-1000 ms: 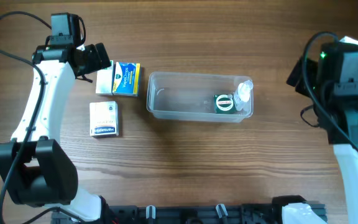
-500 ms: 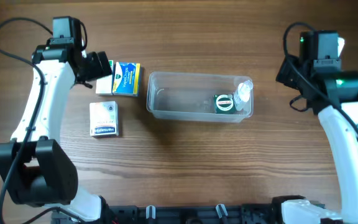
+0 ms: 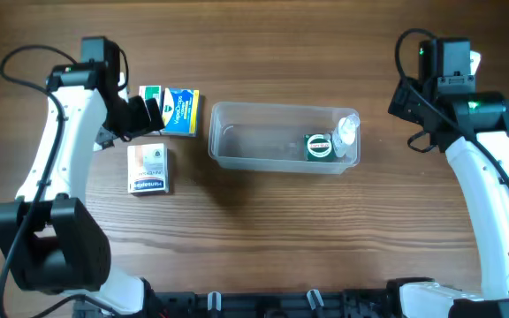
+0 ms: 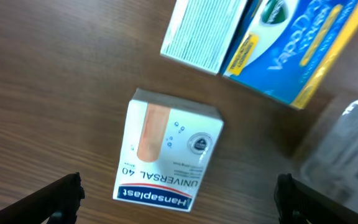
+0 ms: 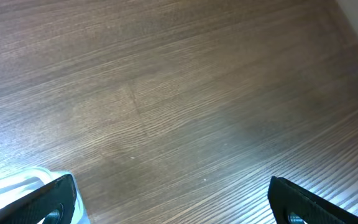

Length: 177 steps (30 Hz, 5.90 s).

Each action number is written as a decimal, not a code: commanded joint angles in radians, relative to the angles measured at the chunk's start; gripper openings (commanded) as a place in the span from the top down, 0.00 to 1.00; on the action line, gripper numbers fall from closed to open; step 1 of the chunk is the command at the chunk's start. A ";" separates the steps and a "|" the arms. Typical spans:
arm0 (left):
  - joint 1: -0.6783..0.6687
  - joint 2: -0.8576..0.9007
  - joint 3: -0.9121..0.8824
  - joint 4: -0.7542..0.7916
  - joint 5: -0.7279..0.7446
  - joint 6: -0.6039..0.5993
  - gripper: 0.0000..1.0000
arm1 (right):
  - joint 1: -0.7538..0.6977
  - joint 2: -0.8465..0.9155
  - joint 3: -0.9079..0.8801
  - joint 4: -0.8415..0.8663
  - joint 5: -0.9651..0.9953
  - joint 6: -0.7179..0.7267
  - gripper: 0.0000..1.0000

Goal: Pack container
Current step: 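Lower the left gripper onto the white Hansaplast box and grasp it, then carry the Hansaplast box into the left end of the container, then open the left gripper and lift it out of the container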

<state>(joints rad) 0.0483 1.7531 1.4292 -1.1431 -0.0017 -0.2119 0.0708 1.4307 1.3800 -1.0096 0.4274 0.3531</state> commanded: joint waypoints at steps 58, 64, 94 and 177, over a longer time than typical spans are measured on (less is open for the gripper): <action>-0.225 0.001 0.138 0.082 0.192 -0.035 0.30 | -0.003 0.006 0.014 0.003 0.019 -0.010 0.00; -0.406 0.002 0.137 0.167 0.185 -0.112 0.30 | -0.003 0.006 0.014 0.003 0.019 -0.010 0.00; -0.596 0.142 0.106 0.122 -0.100 -0.203 0.25 | -0.003 0.006 0.014 0.003 0.019 -0.010 0.00; -0.394 -0.076 0.053 0.262 0.072 -0.211 0.93 | -0.003 0.006 0.014 0.003 0.019 -0.011 0.00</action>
<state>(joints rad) -0.4080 1.8019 1.4509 -0.8753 0.0620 -0.4423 0.0711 1.4326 1.3800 -1.0088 0.4274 0.3531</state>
